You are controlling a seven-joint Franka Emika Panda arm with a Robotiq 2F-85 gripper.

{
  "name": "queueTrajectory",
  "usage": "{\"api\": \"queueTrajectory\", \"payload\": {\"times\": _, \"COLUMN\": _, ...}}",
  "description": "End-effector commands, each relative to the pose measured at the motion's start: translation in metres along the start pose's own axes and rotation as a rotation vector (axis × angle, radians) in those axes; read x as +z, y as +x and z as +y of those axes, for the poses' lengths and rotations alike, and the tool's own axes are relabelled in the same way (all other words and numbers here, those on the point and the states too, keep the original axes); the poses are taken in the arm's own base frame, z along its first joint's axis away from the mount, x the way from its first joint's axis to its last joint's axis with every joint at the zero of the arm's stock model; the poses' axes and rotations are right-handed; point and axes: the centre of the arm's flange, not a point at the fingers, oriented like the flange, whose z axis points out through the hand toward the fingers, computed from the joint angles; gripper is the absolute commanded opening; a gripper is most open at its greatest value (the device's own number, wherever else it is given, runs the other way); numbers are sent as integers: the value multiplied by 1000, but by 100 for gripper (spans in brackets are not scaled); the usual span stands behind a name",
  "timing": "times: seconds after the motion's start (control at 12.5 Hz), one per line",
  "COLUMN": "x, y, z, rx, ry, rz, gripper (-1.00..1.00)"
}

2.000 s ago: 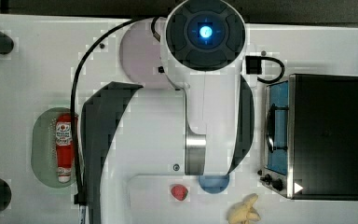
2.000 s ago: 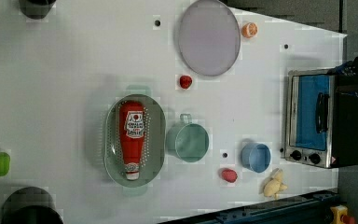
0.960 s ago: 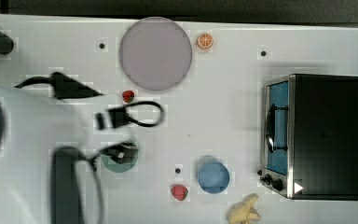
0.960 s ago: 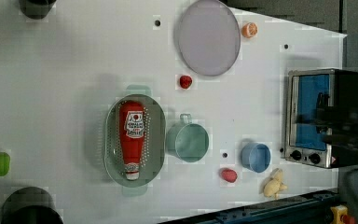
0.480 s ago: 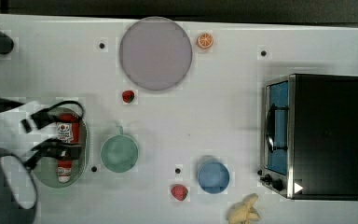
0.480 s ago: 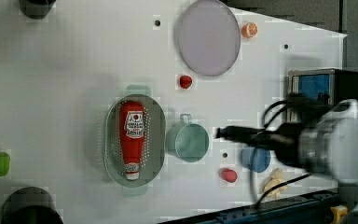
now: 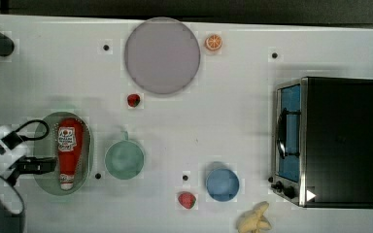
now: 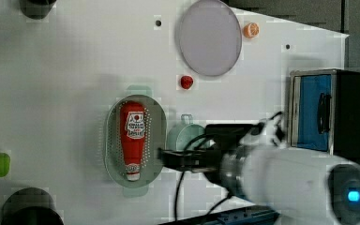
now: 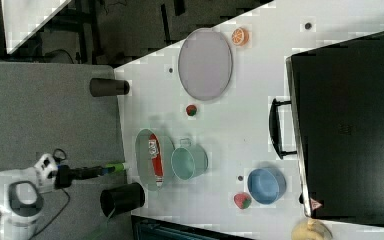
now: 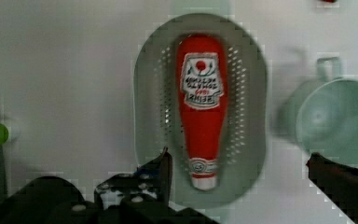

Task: Pick ketchup from strainer and place it on the table

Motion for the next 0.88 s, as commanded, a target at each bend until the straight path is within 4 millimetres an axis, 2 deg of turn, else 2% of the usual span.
{"api": "queueTrajectory", "payload": {"times": 0.08, "x": 54, "y": 10, "z": 16, "rx": 64, "ry": 36, "rz": -12, "gripper": 100}}
{"api": "queueTrajectory", "payload": {"times": 0.4, "x": 111, "y": 3, "z": 17, "rx": 40, "ry": 88, "rz": 3, "gripper": 100}}
{"api": "queueTrajectory", "payload": {"times": 0.88, "x": 177, "y": -1, "z": 13, "rx": 88, "ry": 117, "rz": -68, "gripper": 100}}
